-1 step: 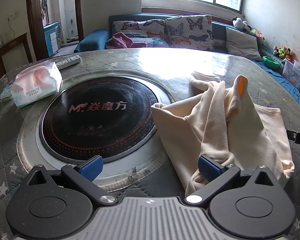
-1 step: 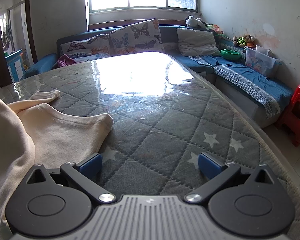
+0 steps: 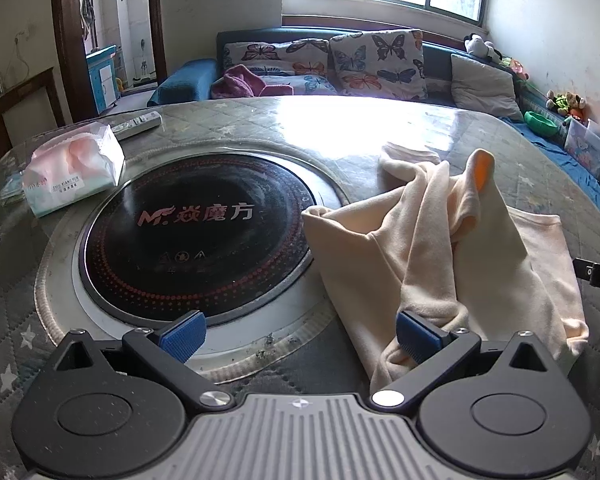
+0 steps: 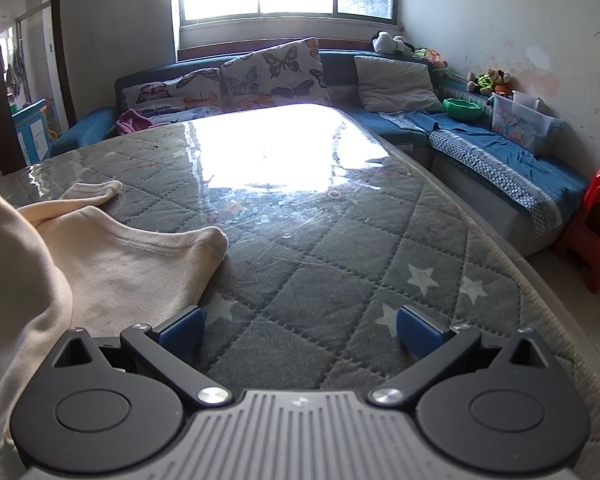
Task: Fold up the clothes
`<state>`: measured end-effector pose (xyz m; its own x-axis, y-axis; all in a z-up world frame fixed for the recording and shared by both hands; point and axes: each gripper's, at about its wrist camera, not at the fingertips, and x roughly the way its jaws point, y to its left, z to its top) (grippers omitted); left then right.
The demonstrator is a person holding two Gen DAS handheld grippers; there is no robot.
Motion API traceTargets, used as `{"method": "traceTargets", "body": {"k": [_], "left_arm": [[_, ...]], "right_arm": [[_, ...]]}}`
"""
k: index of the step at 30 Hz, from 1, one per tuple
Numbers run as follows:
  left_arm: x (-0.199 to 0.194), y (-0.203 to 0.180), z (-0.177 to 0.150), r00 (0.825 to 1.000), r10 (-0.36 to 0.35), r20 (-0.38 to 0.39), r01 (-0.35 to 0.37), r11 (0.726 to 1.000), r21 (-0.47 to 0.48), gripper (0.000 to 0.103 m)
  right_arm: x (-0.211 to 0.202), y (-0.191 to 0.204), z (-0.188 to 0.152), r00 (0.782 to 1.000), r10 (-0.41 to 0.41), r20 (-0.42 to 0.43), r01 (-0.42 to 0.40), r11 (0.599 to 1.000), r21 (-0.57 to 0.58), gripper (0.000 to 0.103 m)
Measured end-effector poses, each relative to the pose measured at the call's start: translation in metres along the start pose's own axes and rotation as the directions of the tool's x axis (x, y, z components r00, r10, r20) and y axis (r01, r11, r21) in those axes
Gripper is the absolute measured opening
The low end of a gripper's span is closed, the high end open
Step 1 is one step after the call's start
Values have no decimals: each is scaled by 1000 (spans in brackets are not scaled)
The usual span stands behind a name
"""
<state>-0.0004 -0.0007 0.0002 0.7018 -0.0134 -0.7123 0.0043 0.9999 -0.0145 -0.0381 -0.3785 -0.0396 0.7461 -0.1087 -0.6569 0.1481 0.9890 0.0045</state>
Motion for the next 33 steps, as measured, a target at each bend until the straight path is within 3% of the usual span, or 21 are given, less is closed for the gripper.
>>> {"method": "traceTargets", "body": {"k": [3, 7, 17, 33], "left_arm": [[-1, -2, 0, 1000, 3, 16, -3, 1000, 0, 103], [-6, -1, 0, 1000, 2, 25, -2, 1000, -3, 103], [-20, -4, -5, 1000, -8, 17, 8, 1000, 18, 103], [-33, -9, -18, 999, -38, 14, 37, 999, 38, 103]], "right_arm": [[-1, 16, 5, 1000, -5, 5, 5, 999, -34, 103], [-28, 25, 0, 997, 47, 62, -45, 998, -37, 103], [-65, 42, -5, 989, 140, 56, -135, 986, -96, 103], [-98, 58, -25, 982, 186, 44, -177, 972, -153, 103]]}}
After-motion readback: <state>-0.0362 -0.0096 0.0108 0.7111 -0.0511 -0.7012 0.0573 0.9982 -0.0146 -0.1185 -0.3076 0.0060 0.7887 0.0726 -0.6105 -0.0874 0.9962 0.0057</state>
